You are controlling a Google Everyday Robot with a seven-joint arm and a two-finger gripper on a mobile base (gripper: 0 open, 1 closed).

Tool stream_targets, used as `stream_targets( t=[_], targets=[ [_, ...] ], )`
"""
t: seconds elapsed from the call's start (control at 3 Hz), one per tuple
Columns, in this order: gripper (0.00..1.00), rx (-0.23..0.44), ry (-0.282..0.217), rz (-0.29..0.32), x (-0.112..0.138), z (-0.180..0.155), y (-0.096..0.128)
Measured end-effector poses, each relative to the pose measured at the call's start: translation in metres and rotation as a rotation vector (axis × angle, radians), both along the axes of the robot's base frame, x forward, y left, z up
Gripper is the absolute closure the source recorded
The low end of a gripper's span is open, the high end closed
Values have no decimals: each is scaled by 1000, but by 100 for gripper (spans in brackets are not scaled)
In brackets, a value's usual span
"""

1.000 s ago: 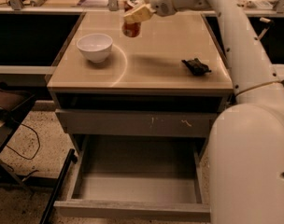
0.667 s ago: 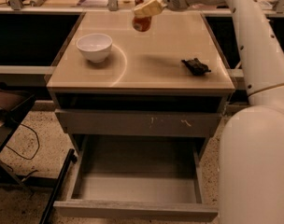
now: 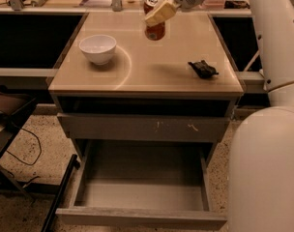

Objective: Pick coke can from middle drawer and place on counter

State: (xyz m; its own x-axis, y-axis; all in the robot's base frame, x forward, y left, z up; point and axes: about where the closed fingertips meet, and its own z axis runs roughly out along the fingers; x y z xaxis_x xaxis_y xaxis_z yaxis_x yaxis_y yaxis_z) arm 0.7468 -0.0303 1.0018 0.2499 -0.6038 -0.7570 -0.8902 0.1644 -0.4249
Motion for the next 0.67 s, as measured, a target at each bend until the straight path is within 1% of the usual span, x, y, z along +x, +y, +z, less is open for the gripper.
stream_targets(
  t=[0.33, 0.67],
  targets=[
    [100, 0, 44, 70, -21, -19, 12],
    [100, -4, 58, 81, -23, -26, 18]
  ],
)
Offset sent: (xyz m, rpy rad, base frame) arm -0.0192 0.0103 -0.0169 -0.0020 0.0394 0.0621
